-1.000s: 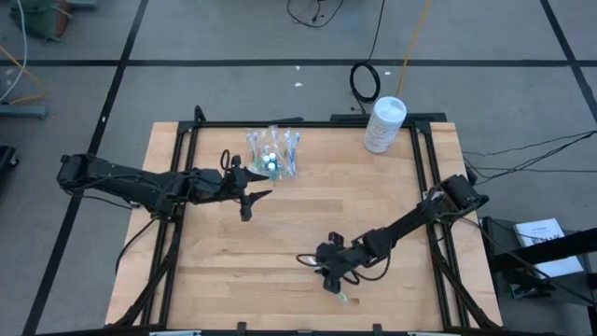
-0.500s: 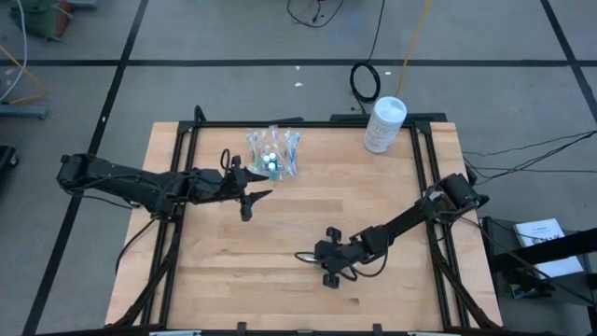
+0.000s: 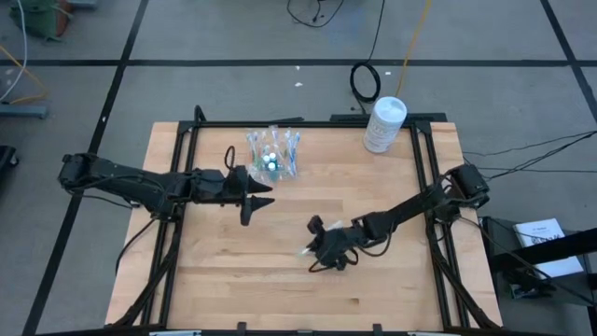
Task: Pick & Place toothbrushing station
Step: Put the green toothbrush into the transparent organizer
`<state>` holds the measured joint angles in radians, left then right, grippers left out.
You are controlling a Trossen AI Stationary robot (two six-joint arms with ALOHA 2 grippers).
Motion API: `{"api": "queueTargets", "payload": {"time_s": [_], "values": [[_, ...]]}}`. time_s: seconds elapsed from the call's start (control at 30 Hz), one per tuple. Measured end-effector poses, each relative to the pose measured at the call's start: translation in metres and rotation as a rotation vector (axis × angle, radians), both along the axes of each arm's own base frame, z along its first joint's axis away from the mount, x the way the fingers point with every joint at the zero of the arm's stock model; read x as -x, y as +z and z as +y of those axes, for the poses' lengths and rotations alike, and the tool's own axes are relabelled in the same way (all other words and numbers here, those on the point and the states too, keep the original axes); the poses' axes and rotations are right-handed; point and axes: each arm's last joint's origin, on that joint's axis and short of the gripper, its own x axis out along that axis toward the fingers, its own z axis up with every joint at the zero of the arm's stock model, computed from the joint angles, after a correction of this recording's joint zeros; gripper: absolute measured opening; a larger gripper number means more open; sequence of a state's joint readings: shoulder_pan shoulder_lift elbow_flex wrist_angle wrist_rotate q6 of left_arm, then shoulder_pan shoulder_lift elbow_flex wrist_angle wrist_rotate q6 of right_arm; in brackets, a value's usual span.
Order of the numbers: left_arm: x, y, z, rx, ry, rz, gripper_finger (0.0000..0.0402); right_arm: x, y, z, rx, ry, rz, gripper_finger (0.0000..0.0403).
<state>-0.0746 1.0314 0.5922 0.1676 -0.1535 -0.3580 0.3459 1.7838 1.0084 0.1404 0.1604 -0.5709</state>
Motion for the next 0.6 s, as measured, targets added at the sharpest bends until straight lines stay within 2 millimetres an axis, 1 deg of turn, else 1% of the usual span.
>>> {"api": "queueTargets", "payload": {"time_s": [0.07, 0.13, 0.23, 0.4, 0.47, 0.6], "values": [[-0.003, -0.004, 0.0, 0.078, 0.023, 0.012, 0.0198, -0.004, 0.003, -0.004, 0.064, 0.049, -0.05, 0.0019], [-0.007, -0.01, 0.0, 0.148, 0.047, 0.032, 0.0198, -0.007, 0.007, -0.008, 0.091, 0.065, -0.089, 0.0019], [-0.015, -0.022, -0.001, 0.225, 0.078, 0.081, 0.0198, -0.009, 0.007, -0.012, 0.153, 0.103, -0.098, 0.0019], [-0.033, -0.052, -0.002, 0.337, 0.142, 0.171, 0.0198, -0.01, 0.008, -0.011, 0.305, 0.225, -0.137, 0.0019], [-0.042, -0.063, -0.001, 0.384, 0.166, 0.176, 0.0198, -0.009, 0.008, -0.011, 0.36, 0.27, -0.14, 0.0018], [-0.056, -0.079, 0.0, 0.493, 0.18, 0.147, 0.0198, -0.008, 0.008, -0.007, 0.403, 0.314, -0.153, 0.0018]]}}
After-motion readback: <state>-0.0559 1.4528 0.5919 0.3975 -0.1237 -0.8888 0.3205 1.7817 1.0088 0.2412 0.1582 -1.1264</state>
